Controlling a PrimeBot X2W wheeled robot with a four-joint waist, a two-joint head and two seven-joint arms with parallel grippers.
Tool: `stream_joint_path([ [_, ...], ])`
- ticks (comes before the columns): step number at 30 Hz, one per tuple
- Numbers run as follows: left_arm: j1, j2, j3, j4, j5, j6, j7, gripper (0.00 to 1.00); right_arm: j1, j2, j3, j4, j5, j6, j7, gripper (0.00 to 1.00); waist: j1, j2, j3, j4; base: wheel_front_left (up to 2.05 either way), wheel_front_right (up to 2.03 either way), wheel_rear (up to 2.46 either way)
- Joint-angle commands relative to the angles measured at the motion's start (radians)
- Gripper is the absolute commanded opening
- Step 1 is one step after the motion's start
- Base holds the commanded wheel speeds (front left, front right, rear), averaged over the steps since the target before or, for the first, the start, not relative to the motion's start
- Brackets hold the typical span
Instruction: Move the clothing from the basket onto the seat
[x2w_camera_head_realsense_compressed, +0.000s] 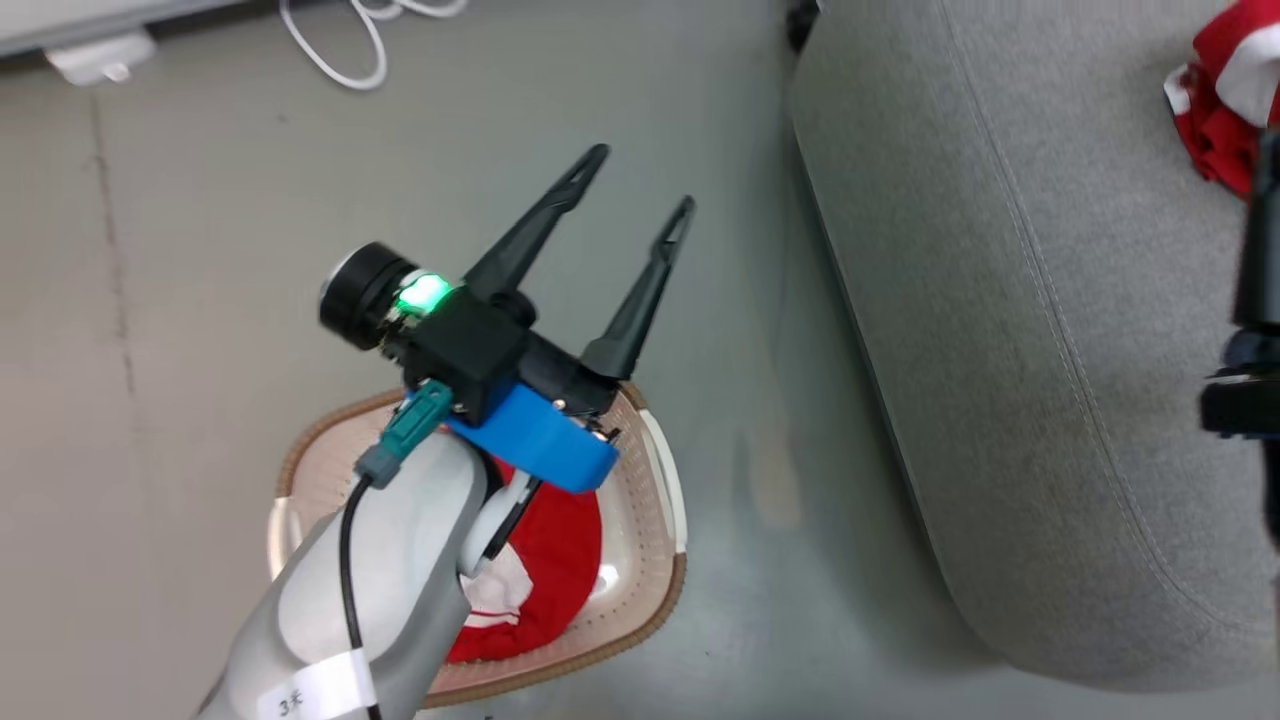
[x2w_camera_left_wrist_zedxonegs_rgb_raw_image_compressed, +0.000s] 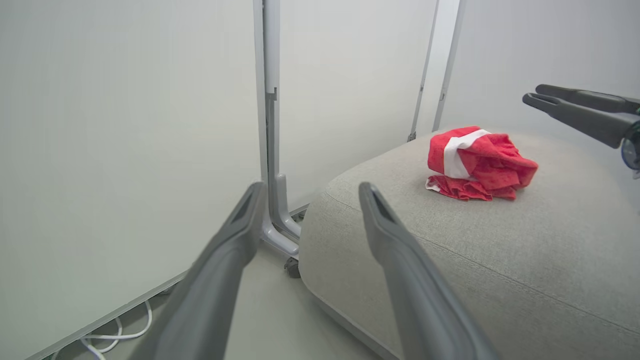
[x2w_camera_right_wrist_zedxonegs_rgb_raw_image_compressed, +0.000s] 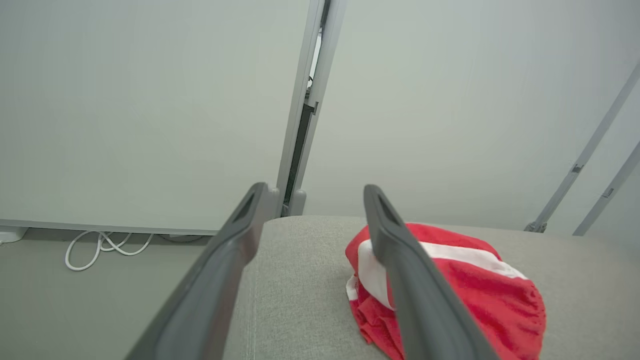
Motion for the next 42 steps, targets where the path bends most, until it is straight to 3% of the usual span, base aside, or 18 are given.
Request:
stream_joint_path([
  [1, 0.018, -0.004, 0.013, -0.005, 0.004, -0.002, -0.005, 1.0, 0.02, 0.008, 0.01, -0.003, 0.001, 0.0, -0.004, 1.0, 0.0002, 0.0, -0.047, 0.038, 0.0, 0.0, 0.0],
  [15, 0.221, -0.069, 0.285, -0.057, 0.103, -0.002, -0.004, 1.0, 0.059, 0.071, 0.188, 0.02, 0.011, 0.0, -0.004, 1.0, 0.0002, 0.0, -0.21, 0.126, 0.0, 0.0, 0.0],
  [31, 0.433, -0.109, 0.497, -0.086, 0.143, -0.002, -0.004, 1.0, 0.229, 0.144, 0.155, 0.047, 0.026, 0.0, -0.004, 1.0, 0.0002, 0.0, -0.34, 0.159, 0.0, 0.0, 0.0],
  [42, 0.509, -0.118, 0.511, -0.075, 0.145, -0.002, -0.004, 1.0, 0.321, 0.174, 0.12, 0.071, 0.035, 0.0, -0.004, 1.0, 0.0002, 0.0, -0.394, 0.178, 0.0, 0.0, 0.0],
])
